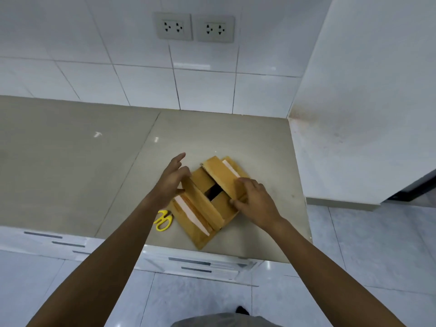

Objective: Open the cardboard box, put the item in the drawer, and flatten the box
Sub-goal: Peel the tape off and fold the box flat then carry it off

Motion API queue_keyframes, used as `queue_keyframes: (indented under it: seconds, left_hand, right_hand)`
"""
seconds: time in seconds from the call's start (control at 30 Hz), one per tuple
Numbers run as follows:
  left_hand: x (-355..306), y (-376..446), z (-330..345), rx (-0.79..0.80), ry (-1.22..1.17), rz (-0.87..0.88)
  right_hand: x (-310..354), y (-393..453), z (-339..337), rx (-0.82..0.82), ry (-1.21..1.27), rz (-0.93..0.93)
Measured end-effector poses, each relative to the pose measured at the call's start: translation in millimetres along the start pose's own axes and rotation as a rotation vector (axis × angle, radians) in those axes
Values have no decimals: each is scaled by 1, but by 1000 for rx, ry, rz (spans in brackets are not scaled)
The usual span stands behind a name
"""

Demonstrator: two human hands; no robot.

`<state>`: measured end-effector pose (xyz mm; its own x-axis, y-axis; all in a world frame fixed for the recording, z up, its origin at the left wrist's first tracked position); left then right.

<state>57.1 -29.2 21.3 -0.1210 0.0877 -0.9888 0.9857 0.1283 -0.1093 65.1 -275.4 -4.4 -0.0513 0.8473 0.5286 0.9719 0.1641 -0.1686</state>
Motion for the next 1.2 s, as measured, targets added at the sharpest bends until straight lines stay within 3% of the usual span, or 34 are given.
queue_keyframes:
  seconds: [0.2,0.43,0.67,0.87,1.0,1.1,1.2]
  left_hand:
    - [16,-22,-23,57,-50,43]
    - [47,-42,-36,211,212,94]
    - [65,-50,-26,266,666,305]
    - [54,-47,-16,249,1032,396]
    - [26,-42,2,164,952,248]
    - [7,-30,14,110,1138,132]
    - [-6,-21,25,181,1301,11]
  right_hand:
    - [-2,-2,-11,-101,417,72]
    - [-18,16,-17,-242,699,371]
    - [-24,33,-2,-234,271,519]
    - [21,34,-12,-260,-141,298]
    - [61,20,2,-142,-208,308]
    - [67,14,12,-74,-259,354]
    - [62,10,11,-72,-162,358]
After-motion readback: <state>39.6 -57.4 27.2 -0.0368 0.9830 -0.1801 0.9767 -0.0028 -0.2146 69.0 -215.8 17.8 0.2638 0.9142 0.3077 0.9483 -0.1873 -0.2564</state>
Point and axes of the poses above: each hand's wrist, its own y-axis towards the middle knuckle, its own z-axis out of the palm, x = y × z, the point moved 3 cm from there along y, towards the middle knuckle, and after that the axes turned 13 degrees about z, right-handed, at the moved point
